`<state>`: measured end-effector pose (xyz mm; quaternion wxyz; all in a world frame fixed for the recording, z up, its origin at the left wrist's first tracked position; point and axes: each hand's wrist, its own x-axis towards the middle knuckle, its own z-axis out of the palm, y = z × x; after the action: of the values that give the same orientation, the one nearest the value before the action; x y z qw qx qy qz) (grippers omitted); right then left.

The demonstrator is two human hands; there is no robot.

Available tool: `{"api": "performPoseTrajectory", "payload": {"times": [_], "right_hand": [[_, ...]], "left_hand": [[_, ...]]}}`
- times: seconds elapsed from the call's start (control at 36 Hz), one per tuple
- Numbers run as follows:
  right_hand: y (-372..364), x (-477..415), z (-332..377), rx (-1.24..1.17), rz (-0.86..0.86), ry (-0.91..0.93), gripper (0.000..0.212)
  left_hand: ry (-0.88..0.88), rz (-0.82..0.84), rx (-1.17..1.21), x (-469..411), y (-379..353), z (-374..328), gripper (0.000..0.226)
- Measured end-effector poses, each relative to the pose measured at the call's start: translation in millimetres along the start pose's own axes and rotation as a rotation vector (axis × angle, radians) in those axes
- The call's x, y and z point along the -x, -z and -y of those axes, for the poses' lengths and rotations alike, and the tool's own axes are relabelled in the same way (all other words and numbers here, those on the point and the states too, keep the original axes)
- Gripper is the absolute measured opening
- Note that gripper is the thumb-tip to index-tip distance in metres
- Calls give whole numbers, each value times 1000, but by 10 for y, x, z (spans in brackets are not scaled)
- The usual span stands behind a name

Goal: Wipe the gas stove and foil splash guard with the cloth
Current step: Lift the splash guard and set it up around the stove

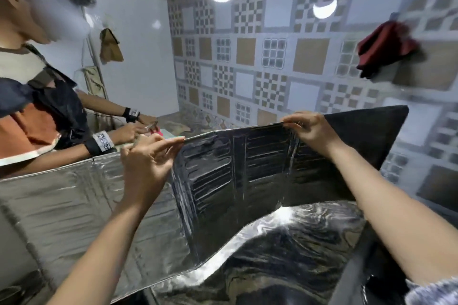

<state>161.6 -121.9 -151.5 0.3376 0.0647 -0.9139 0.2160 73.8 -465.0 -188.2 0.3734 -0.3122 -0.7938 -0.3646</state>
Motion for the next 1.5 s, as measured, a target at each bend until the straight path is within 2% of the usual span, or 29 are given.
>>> {"api": "performPoseTrajectory", "payload": {"times": [0.19, 0.47, 0.58, 0.81, 0.97, 1.19, 1.5], "right_hand": [[466, 101, -318, 43, -131, -97, 18], [1177, 530, -770, 323, -287, -249, 20], [1454, 790, -844, 397, -353, -346, 17], [1959, 1511, -825, 529, -411, -550, 20], [2320, 2007, -709, 641, -421, -627, 16], [2692, 2495, -645, 605, -427, -723, 15], [3102, 2873, -740, 574, -411, -706, 16]], "left_hand": [[-62, -19, 89, -329, -492, -311, 17], [-144, 31, 252, -685, -1403, -888, 22], [-194, 73, 304, -747, -1785, -1158, 11], [-268, 234, 482, -685, -2424, -1804, 15], [-312, 301, 566, -507, -2585, -2364, 19], [-313, 331, 580, -333, -2584, -2948, 15], [-277, 378, 544, -115, -2533, -3467, 16]]}}
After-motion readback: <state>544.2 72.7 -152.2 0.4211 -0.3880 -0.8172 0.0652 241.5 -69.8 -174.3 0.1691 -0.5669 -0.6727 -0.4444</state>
